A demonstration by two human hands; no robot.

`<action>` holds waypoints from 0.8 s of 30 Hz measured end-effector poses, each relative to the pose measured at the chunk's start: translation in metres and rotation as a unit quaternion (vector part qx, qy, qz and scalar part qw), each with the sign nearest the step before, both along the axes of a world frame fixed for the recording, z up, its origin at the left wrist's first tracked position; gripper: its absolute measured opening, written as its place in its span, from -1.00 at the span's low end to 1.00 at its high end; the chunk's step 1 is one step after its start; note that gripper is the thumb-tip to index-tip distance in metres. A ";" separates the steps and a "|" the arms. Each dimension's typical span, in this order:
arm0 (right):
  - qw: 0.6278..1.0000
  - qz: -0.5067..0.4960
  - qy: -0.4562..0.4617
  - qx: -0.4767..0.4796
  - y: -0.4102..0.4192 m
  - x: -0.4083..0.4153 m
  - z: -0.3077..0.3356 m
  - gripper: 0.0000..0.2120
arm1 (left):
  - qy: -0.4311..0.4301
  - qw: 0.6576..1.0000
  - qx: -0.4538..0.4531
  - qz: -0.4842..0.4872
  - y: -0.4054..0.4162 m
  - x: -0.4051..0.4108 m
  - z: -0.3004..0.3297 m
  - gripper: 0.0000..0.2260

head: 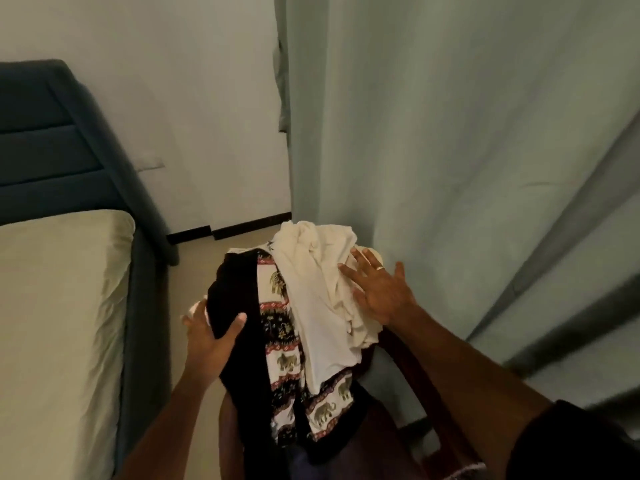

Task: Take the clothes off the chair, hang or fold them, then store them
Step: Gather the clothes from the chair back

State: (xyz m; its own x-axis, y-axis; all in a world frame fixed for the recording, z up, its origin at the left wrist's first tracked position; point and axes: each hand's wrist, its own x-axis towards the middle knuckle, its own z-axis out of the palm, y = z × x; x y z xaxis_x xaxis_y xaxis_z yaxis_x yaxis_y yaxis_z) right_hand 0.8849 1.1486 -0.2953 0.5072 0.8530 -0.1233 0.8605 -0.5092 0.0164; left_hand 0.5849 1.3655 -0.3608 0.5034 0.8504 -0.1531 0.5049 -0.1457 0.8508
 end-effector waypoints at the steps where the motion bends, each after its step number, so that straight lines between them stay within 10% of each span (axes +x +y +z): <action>1: 1.000 0.003 0.011 0.003 0.008 0.020 -0.008 -0.45 | 0.001 1.000 -0.002 0.014 0.001 0.017 0.008 -0.19; 18: 0.985 0.036 0.075 0.149 0.091 0.024 -0.084 -0.20 | 0.178 0.968 0.135 0.114 -0.024 0.120 -0.029 0.05; 24: 0.968 0.024 0.127 0.214 0.109 -0.012 -0.082 -0.23 | 0.087 0.980 0.157 0.083 -0.044 0.146 -0.021 -0.18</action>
State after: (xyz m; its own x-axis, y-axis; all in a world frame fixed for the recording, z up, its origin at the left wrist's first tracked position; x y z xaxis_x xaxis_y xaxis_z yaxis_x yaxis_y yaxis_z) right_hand 0.8726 1.2575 -0.3775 0.4646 0.8758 0.1309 0.8323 -0.3814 -0.4023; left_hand 0.7309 1.3212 -0.3819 0.3443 0.9371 0.0578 0.6775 -0.2906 0.6757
